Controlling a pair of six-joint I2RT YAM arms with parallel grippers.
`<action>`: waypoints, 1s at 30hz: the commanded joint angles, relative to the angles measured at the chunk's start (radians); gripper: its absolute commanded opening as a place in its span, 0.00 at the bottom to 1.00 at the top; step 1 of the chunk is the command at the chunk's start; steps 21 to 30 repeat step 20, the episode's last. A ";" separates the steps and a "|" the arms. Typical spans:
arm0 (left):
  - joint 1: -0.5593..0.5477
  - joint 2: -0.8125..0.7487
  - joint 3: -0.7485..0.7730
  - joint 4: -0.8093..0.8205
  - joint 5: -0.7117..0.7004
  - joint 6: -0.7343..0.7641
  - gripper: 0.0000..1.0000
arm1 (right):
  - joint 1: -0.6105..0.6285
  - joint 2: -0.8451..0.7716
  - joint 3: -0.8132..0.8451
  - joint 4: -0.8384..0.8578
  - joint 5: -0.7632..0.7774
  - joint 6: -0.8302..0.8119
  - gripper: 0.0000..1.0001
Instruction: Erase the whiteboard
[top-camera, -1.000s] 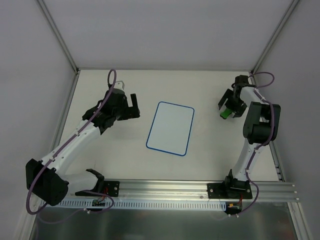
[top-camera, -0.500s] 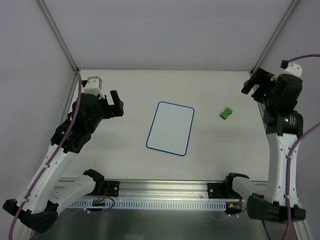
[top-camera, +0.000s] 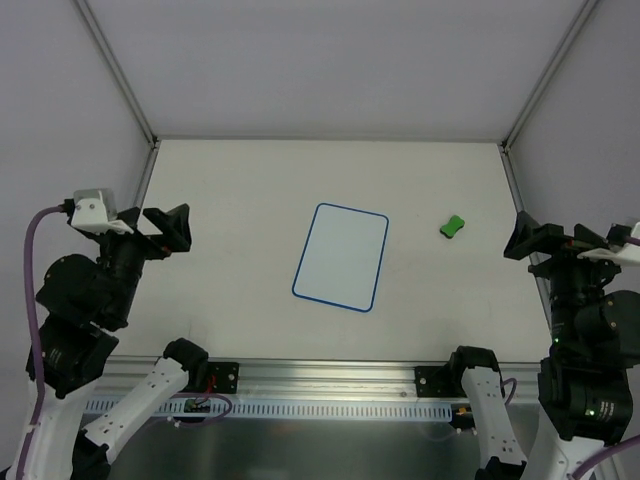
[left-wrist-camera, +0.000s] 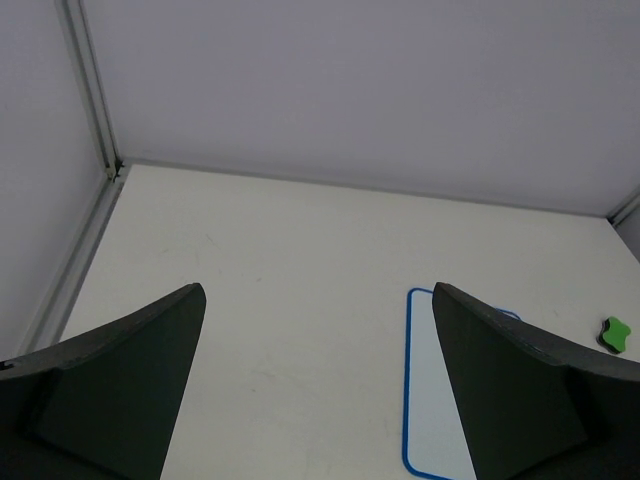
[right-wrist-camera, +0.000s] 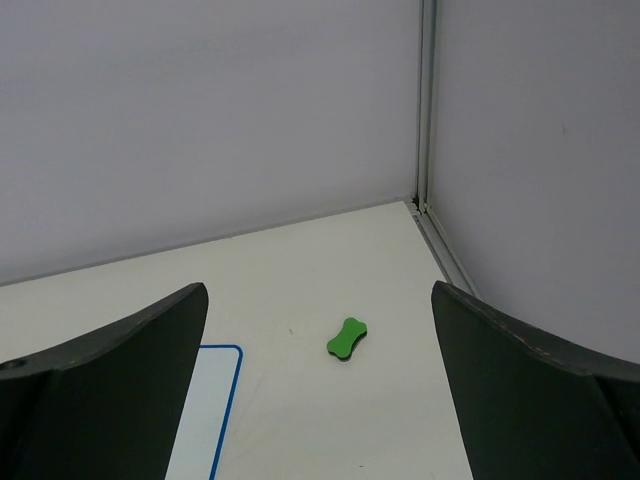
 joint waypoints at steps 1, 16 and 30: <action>0.013 -0.063 0.009 -0.008 -0.042 0.054 0.99 | 0.023 -0.027 -0.020 0.002 -0.030 -0.034 0.99; 0.015 -0.121 -0.045 -0.011 -0.013 0.020 0.99 | 0.049 -0.077 -0.054 0.003 -0.051 -0.054 0.99; 0.013 -0.108 -0.046 -0.011 0.006 0.005 0.99 | 0.051 -0.070 -0.063 0.012 -0.051 -0.056 0.99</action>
